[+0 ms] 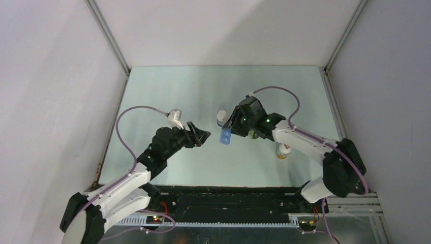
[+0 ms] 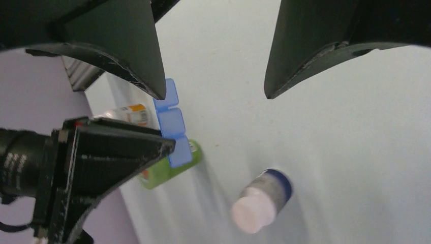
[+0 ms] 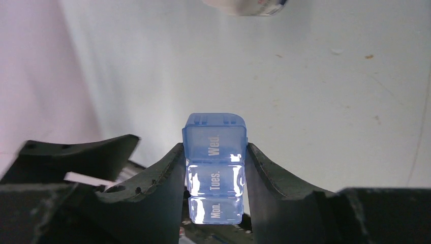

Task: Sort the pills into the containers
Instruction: Open the pill container at the center of the board.

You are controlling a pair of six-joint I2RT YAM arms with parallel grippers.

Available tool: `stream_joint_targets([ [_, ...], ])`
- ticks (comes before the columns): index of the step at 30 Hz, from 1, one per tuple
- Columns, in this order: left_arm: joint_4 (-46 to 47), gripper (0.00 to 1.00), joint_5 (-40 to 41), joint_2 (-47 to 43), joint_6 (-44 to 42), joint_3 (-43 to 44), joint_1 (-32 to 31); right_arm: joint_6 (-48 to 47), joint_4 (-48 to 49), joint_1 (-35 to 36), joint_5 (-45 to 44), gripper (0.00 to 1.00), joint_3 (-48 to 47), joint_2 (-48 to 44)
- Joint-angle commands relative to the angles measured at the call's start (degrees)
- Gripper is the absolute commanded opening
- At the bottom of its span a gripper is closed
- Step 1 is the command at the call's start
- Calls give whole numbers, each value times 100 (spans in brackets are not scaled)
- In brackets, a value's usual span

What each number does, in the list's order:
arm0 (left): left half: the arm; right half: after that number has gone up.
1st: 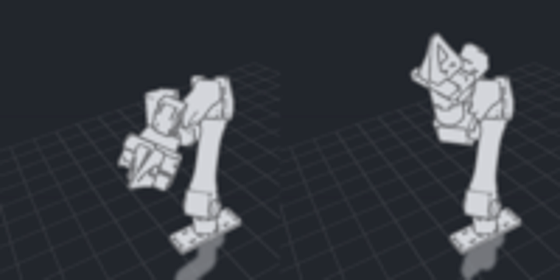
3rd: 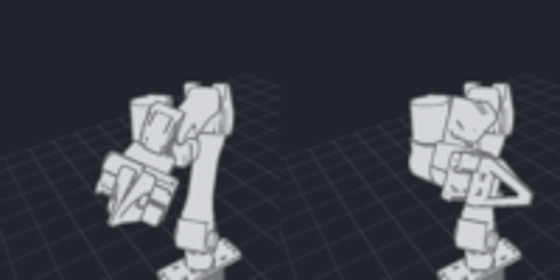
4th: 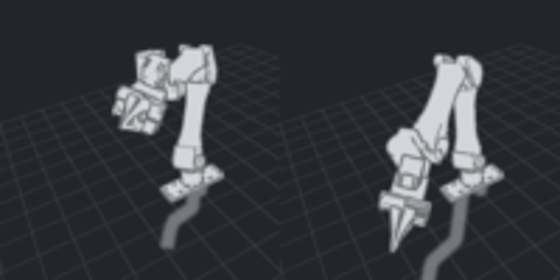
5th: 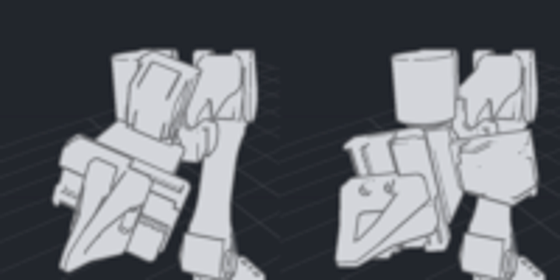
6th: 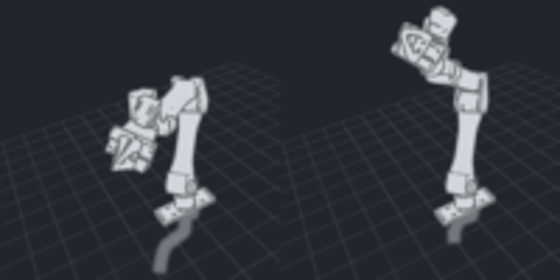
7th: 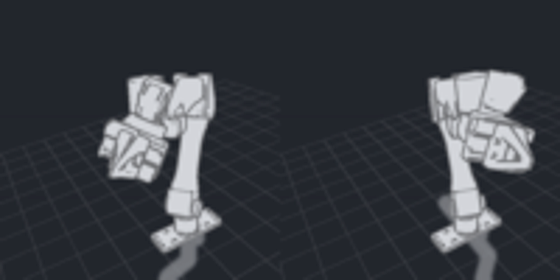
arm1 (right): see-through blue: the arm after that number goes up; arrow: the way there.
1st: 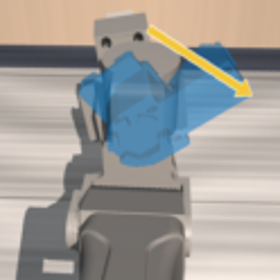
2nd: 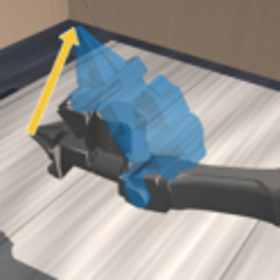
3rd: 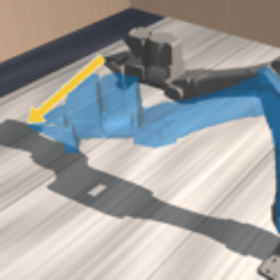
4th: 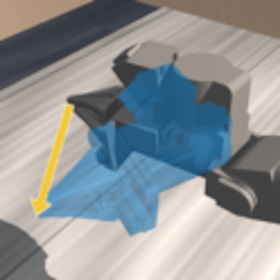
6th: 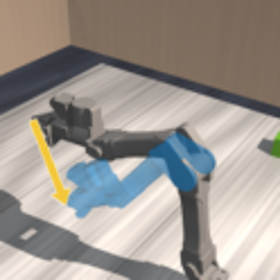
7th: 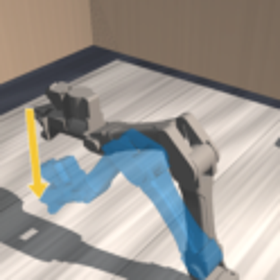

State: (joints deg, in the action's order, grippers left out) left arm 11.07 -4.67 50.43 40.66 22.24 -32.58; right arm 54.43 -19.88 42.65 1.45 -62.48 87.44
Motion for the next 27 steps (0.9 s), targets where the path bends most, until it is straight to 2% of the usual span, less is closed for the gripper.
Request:
stream_joint_targets([
  [1,666,79,-529,-354,-645,211,-187,805,676,-165,406,37,163,-667],
  [7,922,79,-352,-189,-1206,525,-705,1634,1129,-231,304,38,528,-1220],
  [12,1224,80,-144,106,-1245,693,-1039,1794,1107,-212,39,38,666,-1415],
  [17,963,80,393,434,-1220,937,-1277,1900,1093,-219,75,38,668,-1501],
  [22,863,69,1067,655,-934,1010,-1402,1963,1050,-221,60,38,667,-1484],
  [27,1196,57,1354,883,-563,897,-1541,2014,981,-199,132,39,667,-1401],
])
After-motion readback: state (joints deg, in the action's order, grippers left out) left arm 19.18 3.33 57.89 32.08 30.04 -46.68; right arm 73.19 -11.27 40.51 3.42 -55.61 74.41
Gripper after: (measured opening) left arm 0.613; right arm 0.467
